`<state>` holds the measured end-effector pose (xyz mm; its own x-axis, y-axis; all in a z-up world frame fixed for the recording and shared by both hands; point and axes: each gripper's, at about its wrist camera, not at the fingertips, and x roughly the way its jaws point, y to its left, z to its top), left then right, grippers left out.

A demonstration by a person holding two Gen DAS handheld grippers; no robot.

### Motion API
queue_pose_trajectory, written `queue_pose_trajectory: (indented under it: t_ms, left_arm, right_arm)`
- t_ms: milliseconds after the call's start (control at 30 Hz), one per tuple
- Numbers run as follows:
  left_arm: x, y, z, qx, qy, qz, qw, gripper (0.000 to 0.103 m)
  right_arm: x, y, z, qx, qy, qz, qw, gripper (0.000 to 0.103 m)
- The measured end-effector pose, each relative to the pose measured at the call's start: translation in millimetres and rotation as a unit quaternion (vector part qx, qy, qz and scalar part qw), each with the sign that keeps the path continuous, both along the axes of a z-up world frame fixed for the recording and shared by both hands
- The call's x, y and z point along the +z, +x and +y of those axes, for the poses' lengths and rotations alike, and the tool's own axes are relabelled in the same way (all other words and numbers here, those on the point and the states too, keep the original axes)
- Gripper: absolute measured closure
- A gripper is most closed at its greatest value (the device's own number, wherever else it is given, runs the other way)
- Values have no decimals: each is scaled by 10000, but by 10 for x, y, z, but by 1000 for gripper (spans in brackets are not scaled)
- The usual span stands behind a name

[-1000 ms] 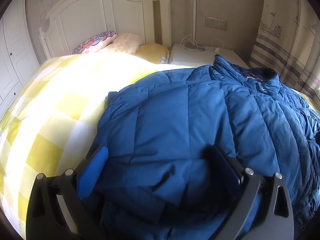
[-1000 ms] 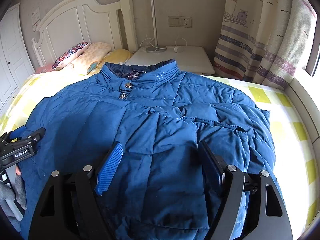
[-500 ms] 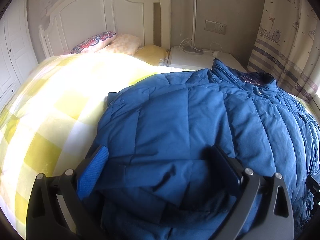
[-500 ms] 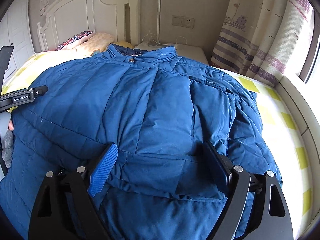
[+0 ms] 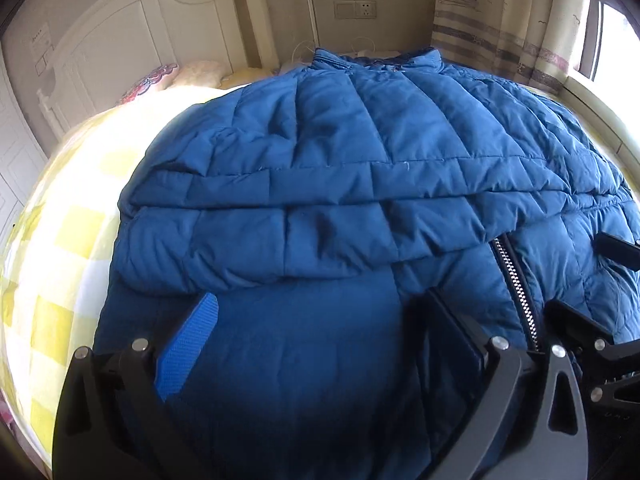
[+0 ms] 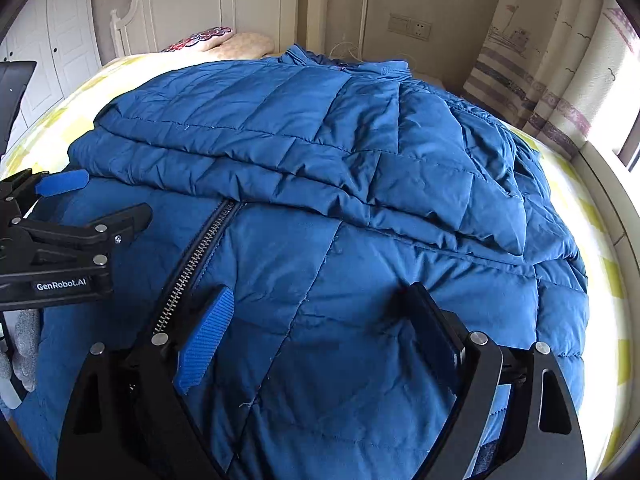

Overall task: Fold large clothes
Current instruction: 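Grasp the jacket hem with both grippers and fold it toward the collar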

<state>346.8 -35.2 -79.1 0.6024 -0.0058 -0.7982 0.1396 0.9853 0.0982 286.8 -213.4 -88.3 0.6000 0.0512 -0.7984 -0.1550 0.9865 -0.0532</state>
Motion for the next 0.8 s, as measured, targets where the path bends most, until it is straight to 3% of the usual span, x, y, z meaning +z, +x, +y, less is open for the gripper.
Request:
queue_pose_trajectory:
  t_ms: [133, 233, 333, 367, 400, 433, 467, 533, 633, 700, 800]
  left_arm:
    - [-35, 81, 139, 90, -317, 260, 9991, 2]
    - [110, -90, 381, 358, -252, -151, 9989, 2]
    - [104, -155, 835, 842, -542, -113, 9949, 3]
    - [67, -144, 1008, 970, -892, 49, 9913, 3]
    - [45, -138, 1142, 1061, -1170, 120, 9874, 3]
    - [35, -133, 1244, 1140, -1289, 153, 9850, 3]
    - [16, -118, 1302, 1187, -1343, 206, 9836, 3]
    - [8, -94, 1315, 1191, -1327, 228, 9837, 3]
    - [13, -79, 1238, 1292, -1014, 257, 9861, 3]
    - [110, -203, 1194, 1511, -691, 2, 9861, 4]
    - [275, -558, 985, 1052, -813, -302, 9907, 4]
  right_arm:
    - [19, 12, -20, 5, 82, 72, 9999, 18]
    - [167, -86, -189, -296, -213, -236, 9991, 18]
    - [189, -141, -740, -1035, 237, -267, 9940, 18]
    - [110, -127, -921, -1320, 272, -104, 9908, 17]
    - [25, -110, -1099, -1476, 533, 85, 9876, 17]
    - [16, -129, -1240, -1487, 1045, 63, 9833, 18]
    - [22, -147, -1308, -1527, 1241, 16, 9805, 18]
    - [4, -139, -1276, -1504, 1138, 35, 9820, 17]
    - [39, -143, -1176, -1532, 799, 11, 9850, 18]
    - [135, -268, -1115, -1782, 614, -128, 9820, 18]
    - [334, -608, -752, -1052, 755, -470, 9905, 15]
